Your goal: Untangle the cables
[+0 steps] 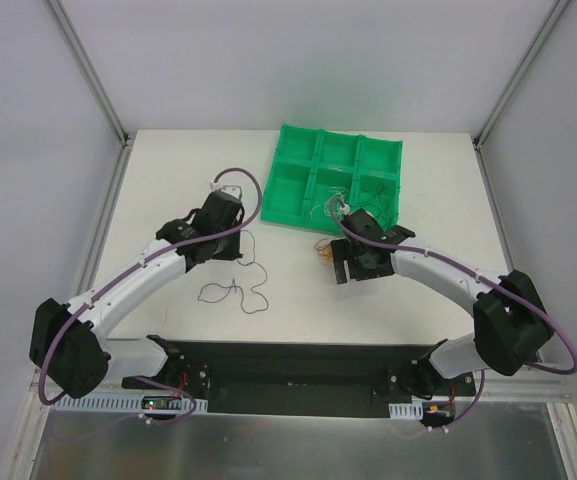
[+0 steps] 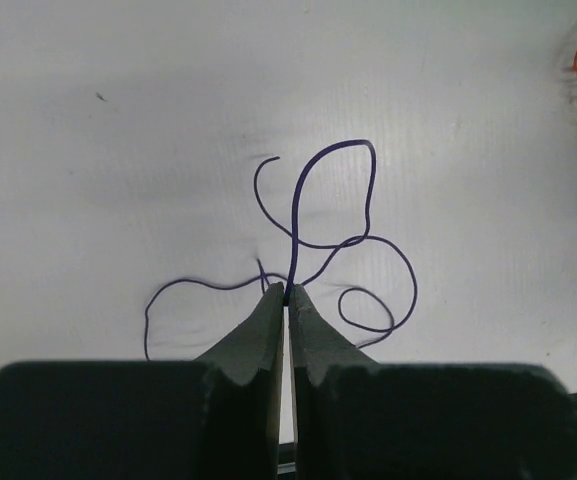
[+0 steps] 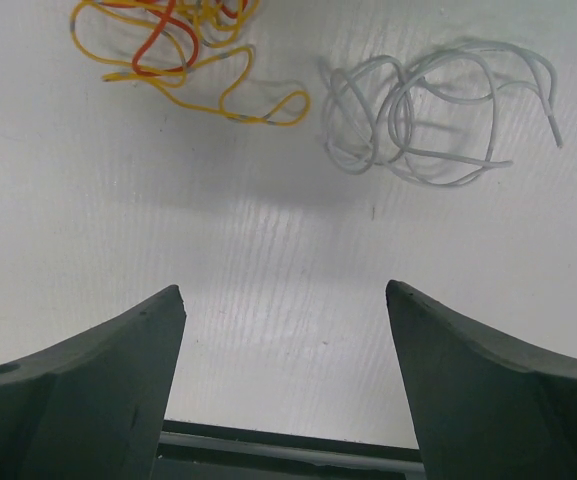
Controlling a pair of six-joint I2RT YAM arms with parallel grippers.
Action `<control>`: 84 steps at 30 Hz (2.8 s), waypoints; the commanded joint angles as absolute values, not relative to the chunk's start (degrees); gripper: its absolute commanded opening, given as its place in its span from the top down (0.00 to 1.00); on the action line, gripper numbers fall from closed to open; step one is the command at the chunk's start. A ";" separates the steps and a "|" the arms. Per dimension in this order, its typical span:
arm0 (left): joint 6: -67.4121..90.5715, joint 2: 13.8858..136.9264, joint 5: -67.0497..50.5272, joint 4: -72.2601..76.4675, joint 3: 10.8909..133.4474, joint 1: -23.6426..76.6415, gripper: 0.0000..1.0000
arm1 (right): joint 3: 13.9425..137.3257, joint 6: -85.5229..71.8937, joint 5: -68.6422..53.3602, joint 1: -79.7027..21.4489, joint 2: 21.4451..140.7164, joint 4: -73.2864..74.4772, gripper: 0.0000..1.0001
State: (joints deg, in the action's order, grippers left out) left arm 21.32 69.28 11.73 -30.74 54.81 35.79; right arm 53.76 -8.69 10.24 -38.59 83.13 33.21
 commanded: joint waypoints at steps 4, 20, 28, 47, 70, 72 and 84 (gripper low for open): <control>34.35 72.95 3.08 -28.84 64.51 30.85 1.00 | 57.65 -3.17 12.30 -39.11 77.79 34.54 0.14; 48.69 74.52 -9.22 -25.05 51.59 21.18 1.00 | 64.42 2.02 5.89 -31.47 75.32 38.58 0.13; 56.76 79.98 -10.46 -29.79 50.37 17.58 1.00 | 68.72 3.69 3.87 -30.06 78.40 41.31 0.14; 63.02 82.08 -12.30 -31.11 46.22 15.03 0.25 | 69.17 4.92 1.76 -29.18 78.84 42.19 0.14; 52.83 102.04 -20.56 -27.69 64.42 21.97 0.04 | 67.15 6.42 2.02 -26.46 74.97 42.63 0.14; 51.60 102.74 -21.27 -27.69 65.91 22.85 0.06 | 67.24 6.24 1.85 -26.37 75.06 42.63 0.14; 43.77 108.10 -22.77 -27.69 72.24 26.98 0.10 | 67.15 5.36 0.62 -26.37 75.32 42.72 0.14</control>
